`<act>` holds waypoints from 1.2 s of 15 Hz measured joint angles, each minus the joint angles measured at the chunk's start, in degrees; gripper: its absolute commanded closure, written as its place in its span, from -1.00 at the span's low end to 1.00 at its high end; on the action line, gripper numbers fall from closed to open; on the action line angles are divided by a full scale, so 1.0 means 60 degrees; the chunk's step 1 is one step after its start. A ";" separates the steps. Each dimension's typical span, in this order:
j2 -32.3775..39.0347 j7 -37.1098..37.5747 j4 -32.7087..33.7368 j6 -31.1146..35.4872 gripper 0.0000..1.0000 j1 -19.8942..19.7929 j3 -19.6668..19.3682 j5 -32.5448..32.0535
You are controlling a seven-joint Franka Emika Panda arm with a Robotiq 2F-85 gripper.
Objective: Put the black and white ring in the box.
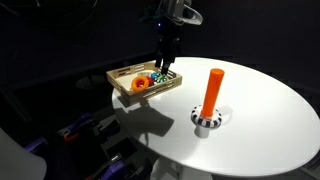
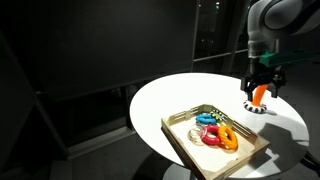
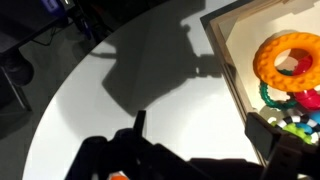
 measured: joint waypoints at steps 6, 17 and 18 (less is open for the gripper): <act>-0.1379 -0.0149 -0.0340 -0.0060 -1.00 -0.0207 0.0000 -0.0551; -0.3752 -0.2005 -0.0938 -0.0029 -1.00 -0.0575 0.0050 -0.1212; -0.3894 -0.2351 -0.0966 -0.0023 -1.00 -0.0597 0.0039 -0.1156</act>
